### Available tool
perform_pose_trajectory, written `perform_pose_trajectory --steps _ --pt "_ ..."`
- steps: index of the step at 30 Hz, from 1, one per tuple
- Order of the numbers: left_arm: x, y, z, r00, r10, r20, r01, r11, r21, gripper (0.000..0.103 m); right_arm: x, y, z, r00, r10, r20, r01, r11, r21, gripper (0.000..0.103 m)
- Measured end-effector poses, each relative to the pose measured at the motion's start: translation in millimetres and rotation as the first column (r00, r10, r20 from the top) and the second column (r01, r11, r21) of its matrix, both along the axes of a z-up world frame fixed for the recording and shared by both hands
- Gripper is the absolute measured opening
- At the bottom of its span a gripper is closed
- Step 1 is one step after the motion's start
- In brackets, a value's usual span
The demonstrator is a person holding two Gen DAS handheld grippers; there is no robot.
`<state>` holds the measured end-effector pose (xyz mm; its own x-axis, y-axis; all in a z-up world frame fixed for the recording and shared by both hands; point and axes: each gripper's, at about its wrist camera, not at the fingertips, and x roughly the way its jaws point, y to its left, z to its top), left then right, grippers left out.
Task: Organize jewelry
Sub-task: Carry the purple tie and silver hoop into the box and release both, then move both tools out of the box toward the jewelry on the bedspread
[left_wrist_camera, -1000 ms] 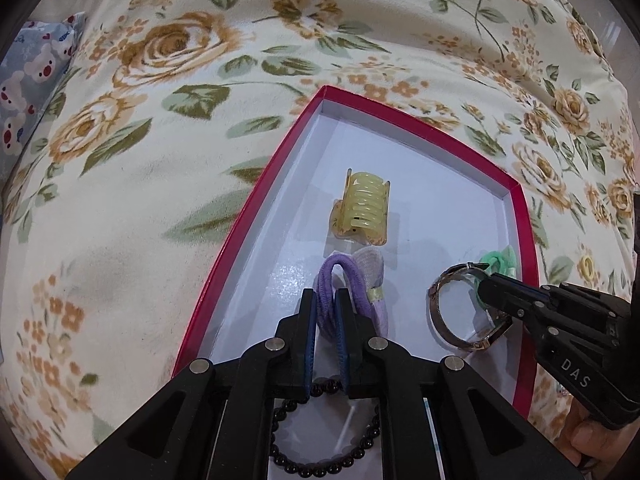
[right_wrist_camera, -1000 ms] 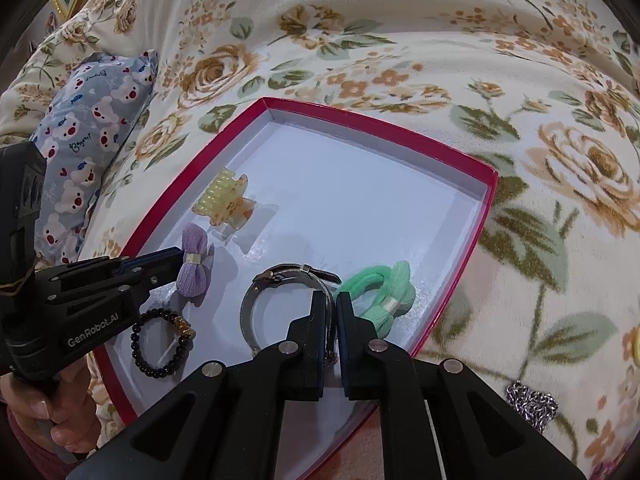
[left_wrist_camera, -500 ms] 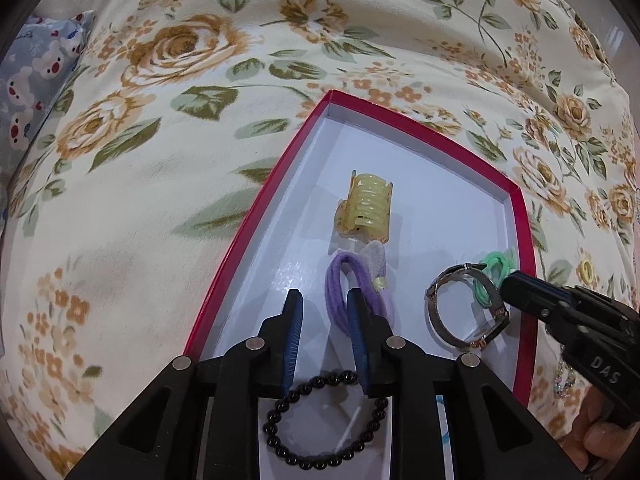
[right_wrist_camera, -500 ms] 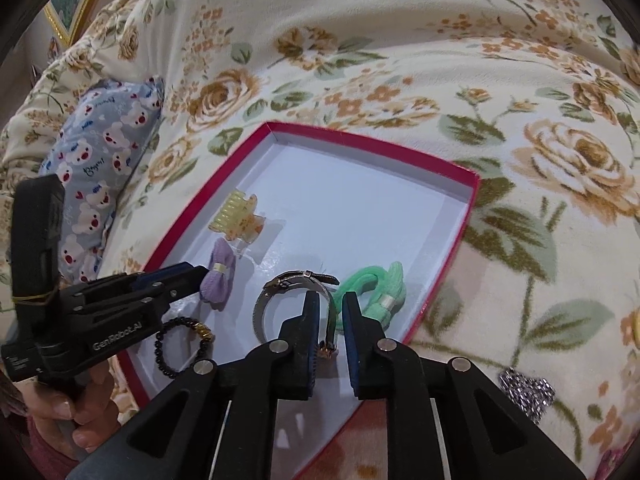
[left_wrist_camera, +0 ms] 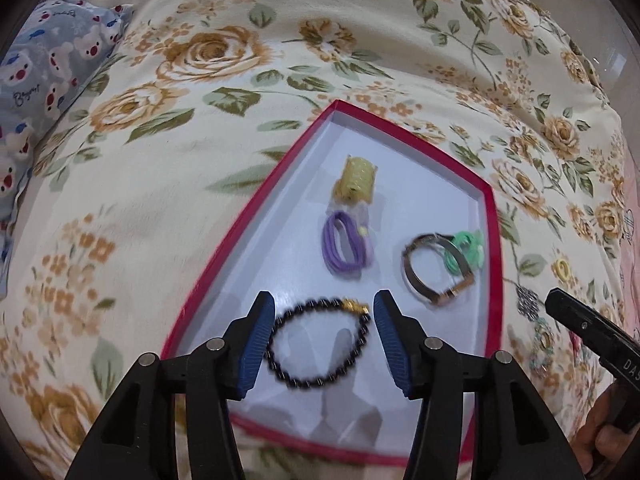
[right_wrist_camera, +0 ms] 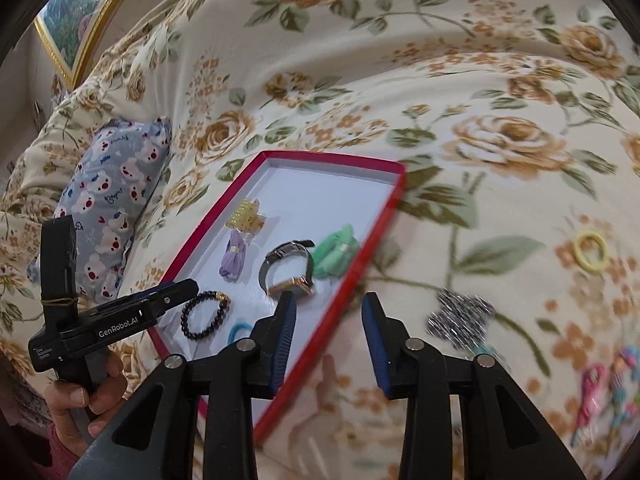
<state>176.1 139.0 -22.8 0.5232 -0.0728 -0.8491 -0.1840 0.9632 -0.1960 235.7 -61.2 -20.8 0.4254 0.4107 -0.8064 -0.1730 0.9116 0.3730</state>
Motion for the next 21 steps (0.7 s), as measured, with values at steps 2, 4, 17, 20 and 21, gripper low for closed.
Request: perform_pose_trajectory --steps 2,4,17,20,21 --pt "-6 -3 5 1.0 -0.008 0.004 0.008 1.0 0.001 0.053 -7 -7 4 1.0 -0.018 0.006 0.018 1.0 -0.004 0.037" --pt "-15 -7 10 1.0 -0.013 0.012 0.012 1.0 0.004 0.054 -15 -17 9 0.999 -0.036 0.01 0.036 0.999 0.0 0.037" --pt "-47 -36 23 0.996 -0.084 0.006 0.084 0.996 0.002 0.056 -65 -74 15 0.991 -0.132 -0.006 0.132 0.991 -0.017 0.043" --pt "-48 -42 24 0.995 -0.103 0.001 0.103 0.995 0.0 0.056 -77 -88 11 0.986 -0.163 -0.022 0.163 0.987 -0.019 0.043" --pt "-48 -45 25 0.994 -0.109 0.001 0.109 0.994 0.0 0.056 -81 -92 10 0.985 -0.173 -0.025 0.173 0.985 -0.021 0.043"
